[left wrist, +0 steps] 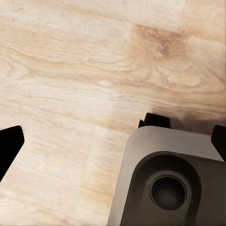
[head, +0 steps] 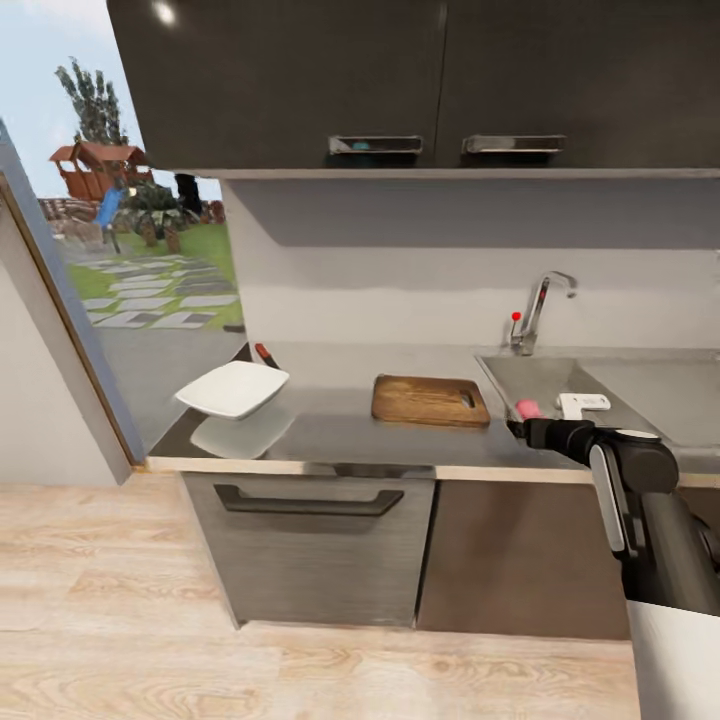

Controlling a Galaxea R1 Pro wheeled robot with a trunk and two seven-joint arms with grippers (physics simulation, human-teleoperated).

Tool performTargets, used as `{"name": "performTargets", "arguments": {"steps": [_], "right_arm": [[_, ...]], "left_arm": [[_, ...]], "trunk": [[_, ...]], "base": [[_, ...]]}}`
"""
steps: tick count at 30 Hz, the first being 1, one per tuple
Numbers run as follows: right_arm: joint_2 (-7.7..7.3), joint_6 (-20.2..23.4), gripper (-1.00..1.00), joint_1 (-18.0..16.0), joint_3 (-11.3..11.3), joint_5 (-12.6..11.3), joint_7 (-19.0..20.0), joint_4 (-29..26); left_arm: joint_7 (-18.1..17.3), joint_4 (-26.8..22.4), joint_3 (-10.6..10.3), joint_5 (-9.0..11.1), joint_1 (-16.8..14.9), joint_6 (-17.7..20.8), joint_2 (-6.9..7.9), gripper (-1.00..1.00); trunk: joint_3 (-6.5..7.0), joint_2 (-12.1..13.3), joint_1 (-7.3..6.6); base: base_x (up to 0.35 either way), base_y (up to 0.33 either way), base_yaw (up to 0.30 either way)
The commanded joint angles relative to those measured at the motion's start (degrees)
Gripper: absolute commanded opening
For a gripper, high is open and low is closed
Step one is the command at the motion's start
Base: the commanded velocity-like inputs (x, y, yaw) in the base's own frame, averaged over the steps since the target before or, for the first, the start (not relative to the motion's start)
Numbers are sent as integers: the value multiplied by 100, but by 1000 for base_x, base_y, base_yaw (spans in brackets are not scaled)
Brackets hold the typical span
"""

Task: In the kitchen, take the Vidalia onion out of the sink, dice it on the chopping board with the paring knife, put the diced onion into the bowl on the countertop, then place both the paring knife and the chopping board into the sink.

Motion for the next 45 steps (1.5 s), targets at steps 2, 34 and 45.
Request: {"name": "performTargets", "arguments": {"steps": [2,34,45], "right_arm": [[3,24,100,-4,1,39,38,-3],[5,-5243,100,-4,15,157,48,5809],[172,-9402,100,1142,17,751,-725,8653]], "left_arm": [[6,-8,-7,53,3,-11,1,100],[7,-259,5,46,3,-11,-12,100],[7,-317,12,61,3,-11,-7,100]], "trunk": [[-4,-3,-3],[-4,-3,-3],[-4,-3,-3]], "base": [[-338,0,0],[-171,0,0],[0,0,0]]}}
